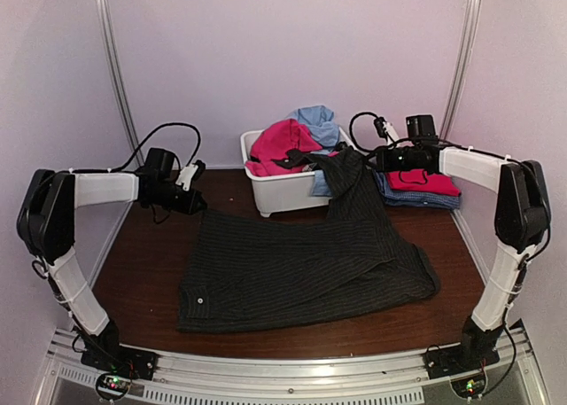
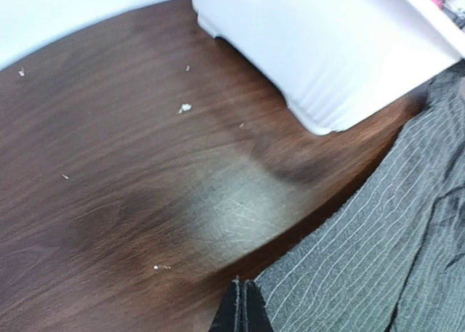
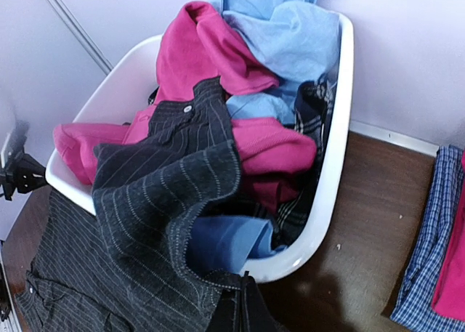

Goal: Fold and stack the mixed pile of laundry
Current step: Pick up the 1/3-folded shirt from the center of the board, then fold the 1/3-folded shirt at the center of the board.

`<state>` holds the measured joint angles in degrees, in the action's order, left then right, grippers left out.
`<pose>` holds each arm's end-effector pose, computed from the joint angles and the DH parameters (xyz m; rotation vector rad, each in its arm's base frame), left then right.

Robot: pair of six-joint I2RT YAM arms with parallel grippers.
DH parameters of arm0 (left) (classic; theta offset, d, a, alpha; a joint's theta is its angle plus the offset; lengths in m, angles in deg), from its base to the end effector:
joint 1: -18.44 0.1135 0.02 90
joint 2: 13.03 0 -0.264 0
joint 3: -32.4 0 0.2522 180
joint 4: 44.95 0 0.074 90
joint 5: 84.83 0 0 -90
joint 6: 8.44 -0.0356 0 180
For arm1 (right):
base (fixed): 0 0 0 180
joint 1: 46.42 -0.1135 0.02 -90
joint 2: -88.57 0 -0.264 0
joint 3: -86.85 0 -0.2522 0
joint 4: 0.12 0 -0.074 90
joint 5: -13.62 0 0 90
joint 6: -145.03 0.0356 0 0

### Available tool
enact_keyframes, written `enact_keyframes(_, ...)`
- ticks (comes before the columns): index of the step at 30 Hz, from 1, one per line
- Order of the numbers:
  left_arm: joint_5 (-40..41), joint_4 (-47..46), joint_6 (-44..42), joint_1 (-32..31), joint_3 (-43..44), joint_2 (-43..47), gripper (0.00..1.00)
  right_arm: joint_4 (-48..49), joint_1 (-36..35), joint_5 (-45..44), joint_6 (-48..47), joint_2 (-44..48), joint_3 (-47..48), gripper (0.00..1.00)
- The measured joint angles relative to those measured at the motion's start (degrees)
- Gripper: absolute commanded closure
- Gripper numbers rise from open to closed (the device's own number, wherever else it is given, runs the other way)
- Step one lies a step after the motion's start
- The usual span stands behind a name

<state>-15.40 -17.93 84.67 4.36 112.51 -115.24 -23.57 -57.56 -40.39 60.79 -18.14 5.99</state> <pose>0.3653 -0.1045 0.1955 0.3958 2.4027 -0.5712 0.4218 0.1044 0.2801 -0.4774 2.0515 0.8378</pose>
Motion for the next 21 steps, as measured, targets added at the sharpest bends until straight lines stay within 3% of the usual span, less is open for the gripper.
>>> enact_keyframes(16, 9.57, -0.46, 1.4, -7.08, -15.26, 20.35, 1.0, -1.03, -1.14, -3.19, 1.75, 25.14, -19.98, 1.0)
enact_keyframes(21, 12.63, 0.28, 1.75, -12.48, -18.29, 27.23, 1.0, -1.68, -1.4, -3.89, 2.91, 32.11, -26.34, 1.0)
